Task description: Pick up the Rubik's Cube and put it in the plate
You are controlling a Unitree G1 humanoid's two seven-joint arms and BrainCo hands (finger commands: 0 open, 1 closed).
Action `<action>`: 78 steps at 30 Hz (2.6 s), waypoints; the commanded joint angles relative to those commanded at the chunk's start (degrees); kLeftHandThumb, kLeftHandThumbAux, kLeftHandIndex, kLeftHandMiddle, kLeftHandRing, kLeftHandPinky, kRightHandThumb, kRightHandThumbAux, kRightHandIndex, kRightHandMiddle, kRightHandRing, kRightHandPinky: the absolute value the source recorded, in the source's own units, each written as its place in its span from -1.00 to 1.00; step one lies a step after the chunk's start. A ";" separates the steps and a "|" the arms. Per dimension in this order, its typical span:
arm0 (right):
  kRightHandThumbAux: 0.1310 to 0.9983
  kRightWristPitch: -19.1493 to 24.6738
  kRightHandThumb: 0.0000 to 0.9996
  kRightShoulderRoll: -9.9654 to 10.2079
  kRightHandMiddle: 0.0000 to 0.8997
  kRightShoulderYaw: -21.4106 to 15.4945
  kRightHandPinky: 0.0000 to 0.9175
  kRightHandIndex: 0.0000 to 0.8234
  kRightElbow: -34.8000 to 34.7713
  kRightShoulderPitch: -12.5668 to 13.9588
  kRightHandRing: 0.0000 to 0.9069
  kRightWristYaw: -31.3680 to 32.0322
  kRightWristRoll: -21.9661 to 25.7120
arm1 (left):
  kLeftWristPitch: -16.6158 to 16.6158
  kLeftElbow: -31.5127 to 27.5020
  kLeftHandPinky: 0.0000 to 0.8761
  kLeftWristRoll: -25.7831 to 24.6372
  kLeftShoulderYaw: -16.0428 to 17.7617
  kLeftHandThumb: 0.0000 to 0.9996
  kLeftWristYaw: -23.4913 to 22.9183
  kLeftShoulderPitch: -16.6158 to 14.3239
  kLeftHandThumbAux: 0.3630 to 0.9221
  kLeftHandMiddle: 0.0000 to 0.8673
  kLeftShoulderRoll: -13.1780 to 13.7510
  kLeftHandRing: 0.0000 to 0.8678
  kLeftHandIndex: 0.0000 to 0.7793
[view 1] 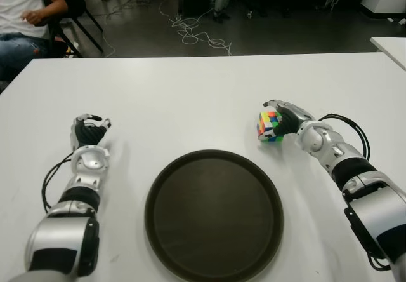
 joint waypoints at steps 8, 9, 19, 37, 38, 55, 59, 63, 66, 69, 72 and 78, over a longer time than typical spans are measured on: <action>0.28 0.53 -1.00 0.00 -0.91 0.00 -1.00 -0.95 -0.26 0.09 -0.92 -0.10 -0.02 | 0.46 -0.10 0.82 0.18 -0.17 0.42 0.10 -0.08 0.21 0.86 -0.01 0.86 0.14; 0.29 0.46 -1.00 0.00 -0.91 -0.08 -1.00 -0.95 -0.27 0.14 -0.92 -0.18 0.05 | 0.47 -0.12 0.82 0.19 -0.18 0.42 0.11 -0.08 0.21 0.86 -0.01 0.86 0.14; 0.28 0.26 -1.00 0.11 -0.93 -0.54 -1.00 -0.98 -0.36 0.33 -0.95 -0.04 0.64 | 0.43 -0.07 0.83 0.20 -0.24 0.43 -0.03 -0.02 0.21 0.85 0.06 0.86 0.13; 0.33 -0.04 -1.00 0.27 -0.94 -0.13 -1.00 -0.98 -0.52 0.63 -0.95 1.51 0.92 | 0.48 0.07 0.82 0.11 -0.16 0.42 -0.12 -0.01 0.21 0.86 0.17 0.86 0.13; 0.34 -0.15 -1.00 0.26 -0.93 -0.10 -1.00 -0.98 -0.52 0.63 -0.94 1.69 0.93 | 0.38 0.07 0.82 0.10 -0.14 0.42 -0.09 0.01 0.21 0.87 0.15 0.86 0.13; 0.29 0.29 -1.00 0.52 -0.92 0.45 -1.00 -0.98 -0.19 0.71 -0.93 2.13 0.52 | -0.03 -0.22 0.83 0.15 -0.14 0.42 0.28 0.16 0.21 0.87 0.06 0.87 0.14; 0.26 0.52 -1.00 0.63 -0.92 0.84 -1.00 -0.97 0.18 0.61 -0.93 2.43 0.24 | -0.02 -0.28 0.83 0.18 -0.18 0.42 0.30 0.18 0.21 0.87 0.06 0.87 0.13; 0.26 1.07 -1.00 0.52 -0.92 1.77 -0.99 -0.97 0.49 0.18 -0.93 3.37 -0.59 | 0.07 -0.35 0.83 0.25 -0.28 0.42 0.15 0.21 0.21 0.87 0.09 0.87 0.13; 0.28 1.23 -1.00 0.29 -0.90 2.24 -0.97 -0.95 0.28 -0.10 -0.91 4.08 -1.01 | 0.18 -0.39 0.82 0.25 -0.30 0.42 0.13 0.21 0.21 0.87 0.08 0.86 0.13; 0.30 1.38 -1.00 0.08 -0.88 2.71 -0.97 -0.93 0.14 -0.37 -0.90 4.83 -1.50 | 0.37 -0.35 0.82 0.24 -0.30 0.42 0.16 0.17 0.21 0.86 0.04 0.86 0.13; 0.33 1.73 -1.00 -0.05 -0.86 3.29 -0.95 -0.91 0.14 -0.75 -0.87 5.73 -2.02 | 0.45 -0.32 0.84 0.20 -0.28 0.42 0.16 0.15 0.21 0.86 0.03 0.87 0.13; 0.35 2.08 -1.00 -0.26 -0.83 3.82 -0.94 -0.89 -0.02 -1.04 -0.85 6.94 -2.39 | 0.25 -0.31 0.84 0.10 -0.20 0.42 0.14 0.14 0.21 0.87 -0.03 0.87 0.13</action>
